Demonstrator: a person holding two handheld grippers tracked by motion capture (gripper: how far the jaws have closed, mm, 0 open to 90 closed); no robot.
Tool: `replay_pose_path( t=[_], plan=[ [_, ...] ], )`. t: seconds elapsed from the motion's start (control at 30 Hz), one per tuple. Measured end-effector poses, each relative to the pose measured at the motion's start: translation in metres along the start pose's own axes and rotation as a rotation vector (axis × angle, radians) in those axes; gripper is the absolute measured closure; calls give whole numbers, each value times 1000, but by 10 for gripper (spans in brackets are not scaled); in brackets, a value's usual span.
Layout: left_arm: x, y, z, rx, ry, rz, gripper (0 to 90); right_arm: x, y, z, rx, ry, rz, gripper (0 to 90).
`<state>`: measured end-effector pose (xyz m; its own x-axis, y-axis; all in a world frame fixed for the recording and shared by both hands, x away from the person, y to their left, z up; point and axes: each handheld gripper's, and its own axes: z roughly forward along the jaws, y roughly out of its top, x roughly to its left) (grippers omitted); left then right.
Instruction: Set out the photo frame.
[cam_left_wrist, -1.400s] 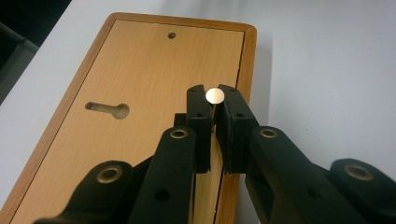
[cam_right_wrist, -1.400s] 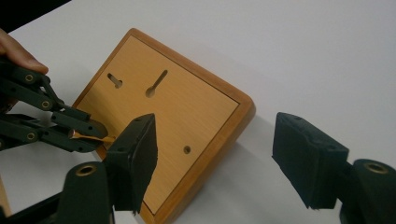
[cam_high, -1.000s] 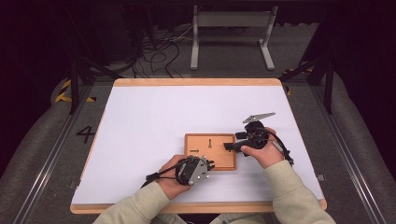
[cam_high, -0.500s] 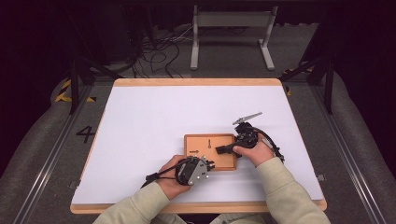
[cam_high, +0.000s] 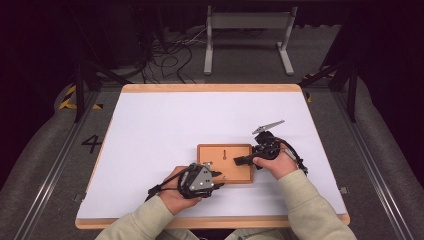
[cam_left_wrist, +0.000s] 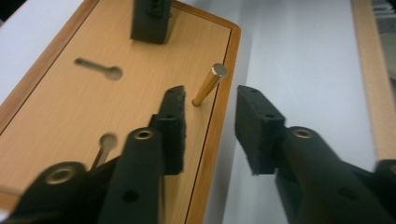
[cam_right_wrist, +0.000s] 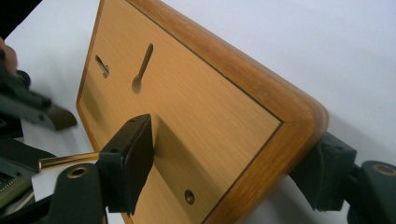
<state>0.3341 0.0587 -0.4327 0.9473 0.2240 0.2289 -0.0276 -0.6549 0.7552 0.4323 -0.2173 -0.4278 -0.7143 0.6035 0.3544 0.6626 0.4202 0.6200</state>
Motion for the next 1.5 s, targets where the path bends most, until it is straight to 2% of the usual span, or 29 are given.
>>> replay_pose_path(
  t=[0.07, 0.1, 0.17, 0.2, 0.23, 0.27, 0.37, 0.43, 0.47, 0.5, 0.6, 0.67, 0.73, 0.77, 0.8, 0.87, 0.9, 1.13, 1.3, 1.4, 1.5],
  plan=[
    [2, -3, -13, -3, 8, -32, 562, 4, 0, -4, -7, -13, -26, 300],
    [2, -3, -13, -3, 8, -32, 554, 4, 0, -4, -7, -13, -26, 300],
    [5, -7, -25, -12, 21, -65, 539, 9, -1, -8, -14, -26, -53, 317],
    [5, -7, -25, -12, 21, -65, 535, 9, -1, -8, -14, -26, -53, 317],
    [9, -11, -32, -27, 42, -84, 532, 12, -2, -10, -17, -34, -70, 334],
    [9, -11, -32, -27, 42, -84, 523, 12, -2, -10, -17, -34, -70, 334],
    [17, -20, -44, -40, 88, -132, 500, 17, -3, -16, -24, -40, -107, 370],
    [25, -28, -52, -57, 114, -187, 497, 18, -4, -20, -28, -38, -133, 386],
    [25, -28, -52, -57, 114, -187, 497, 18, -4, -20, -28, -38, -133, 386],
    [30, -33, -56, -78, 123, -232, 497, 20, -5, -21, -31, -40, -145, 395],
    [39, -43, -64, -109, 147, -292, 498, 26, -7, -26, -32, -53, -192, 419],
    [45, -49, -68, -114, 167, -312, 494, 30, -8, -29, -28, -62, -220, 433],
    [48, -55, -71, -98, 210, -309, 487, 35, -9, -33, -25, -76, -258, 451],
    [50, -58, -71, -94, 217, -313, 486, 37, -10, -34, -24, -80, -275, 459],
    [52, -61, -73, -95, 220, -332, 485, 38, -11, -36, -22, -83, -287, 466],
    [55, -64, -74, -94, 225, -340, 483, 43, -13, -39, -23, -98, -331, 477],
    [58, -68, -75, -96, 234, -360, 480, 45, -14, -40, -21, -104, -348, 482],
    [64, -76, -75, -98, 238, -399, 466, 60, -22, -48, -13, -140, -450, 525],
    [66, -79, -76, -110, 240, -429, 455, 69, -29, -53, -16, -147, -488, 564],
    [68, -81, -77, -127, 238, -461, 456, 74, -33, -56, -12, -146, -512, 589],
    [69, -83, -76, -133, 217, -488, 480, 80, -37, -59, 5, -142, -529, 614]
  ],
)
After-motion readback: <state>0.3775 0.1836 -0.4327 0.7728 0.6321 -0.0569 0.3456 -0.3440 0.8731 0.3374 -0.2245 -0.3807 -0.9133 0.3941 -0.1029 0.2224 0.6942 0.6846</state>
